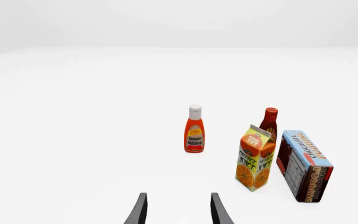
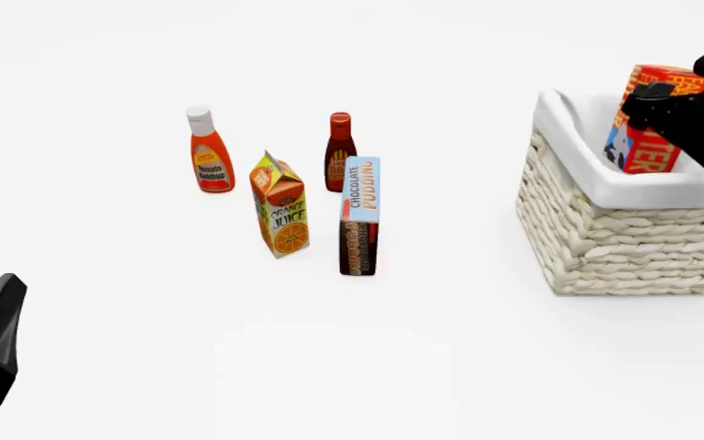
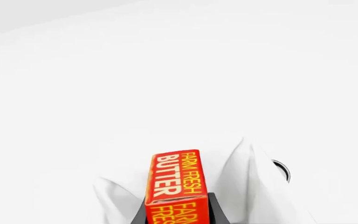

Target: Pick the butter and place it in the basket.

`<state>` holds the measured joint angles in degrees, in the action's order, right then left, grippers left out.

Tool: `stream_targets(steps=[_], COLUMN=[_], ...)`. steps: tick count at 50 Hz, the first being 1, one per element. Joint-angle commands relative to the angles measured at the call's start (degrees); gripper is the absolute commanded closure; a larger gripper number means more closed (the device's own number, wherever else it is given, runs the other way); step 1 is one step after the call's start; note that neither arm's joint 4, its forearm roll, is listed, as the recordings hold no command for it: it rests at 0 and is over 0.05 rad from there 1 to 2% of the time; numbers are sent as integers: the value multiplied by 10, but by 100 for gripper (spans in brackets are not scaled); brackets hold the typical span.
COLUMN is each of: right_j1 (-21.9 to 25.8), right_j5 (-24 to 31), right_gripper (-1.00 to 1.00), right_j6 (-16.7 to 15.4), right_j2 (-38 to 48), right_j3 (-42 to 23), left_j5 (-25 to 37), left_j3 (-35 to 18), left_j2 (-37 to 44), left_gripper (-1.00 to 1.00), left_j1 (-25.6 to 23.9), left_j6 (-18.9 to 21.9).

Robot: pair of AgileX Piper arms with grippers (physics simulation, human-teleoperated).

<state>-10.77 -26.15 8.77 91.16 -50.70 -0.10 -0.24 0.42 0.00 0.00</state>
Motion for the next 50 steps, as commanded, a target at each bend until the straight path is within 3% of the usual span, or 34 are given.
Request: stream_targets(steps=[1,50], right_j1=[-2,-5], right_j5=[-4,-6], right_gripper=[100,100], right_j6=[12,9], right_j2=[-1,31], right_j3=[-9,-29], left_j5=[0,0], left_j3=[0,0], left_j2=[0,0], left_gripper=[-100,-100], left_j1=[0,0], left_j6=[0,0])
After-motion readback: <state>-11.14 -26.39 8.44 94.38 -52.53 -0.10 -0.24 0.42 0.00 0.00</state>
